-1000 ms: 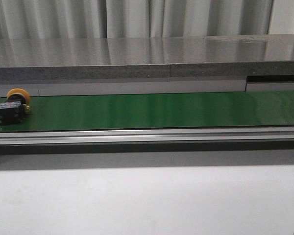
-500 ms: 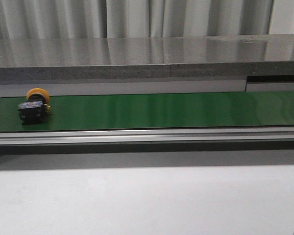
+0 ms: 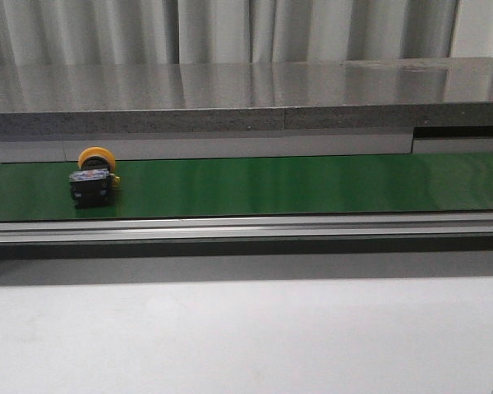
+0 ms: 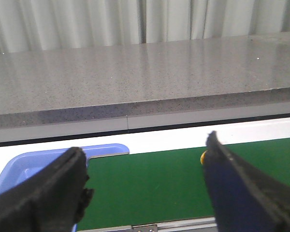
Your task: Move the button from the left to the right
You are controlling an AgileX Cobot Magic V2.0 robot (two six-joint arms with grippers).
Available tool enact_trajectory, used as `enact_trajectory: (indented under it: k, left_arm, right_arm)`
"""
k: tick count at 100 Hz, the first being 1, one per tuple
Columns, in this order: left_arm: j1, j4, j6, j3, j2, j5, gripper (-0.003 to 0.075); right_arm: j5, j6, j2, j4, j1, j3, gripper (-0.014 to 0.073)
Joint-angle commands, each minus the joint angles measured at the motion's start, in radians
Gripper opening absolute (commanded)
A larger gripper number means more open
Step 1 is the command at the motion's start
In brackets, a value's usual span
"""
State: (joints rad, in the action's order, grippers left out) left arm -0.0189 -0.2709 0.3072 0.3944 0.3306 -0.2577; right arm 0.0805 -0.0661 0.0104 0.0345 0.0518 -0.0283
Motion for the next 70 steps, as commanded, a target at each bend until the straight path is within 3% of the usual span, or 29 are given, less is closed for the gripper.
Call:
enact_trajectory:
  k: [1,27,70]
  left_arm:
    - [-0.008,-0.008,0.0,0.027,0.007,0.08,0.0338]
    - [-0.008,-0.008,0.0,0.027,0.007,0.08,-0.0022]
    - [-0.008,-0.008,0.0,0.027,0.007,0.08,-0.002]
  right_arm:
    - [-0.086,-0.001,0.02,0.005,-0.008,0.016,-0.0068]
    - [-0.086,-0.001,0.02,0.005,-0.008,0.016,-0.0068]
    - [-0.088,-0.001,0.02,0.005,-0.008,0.016,-0.0068]
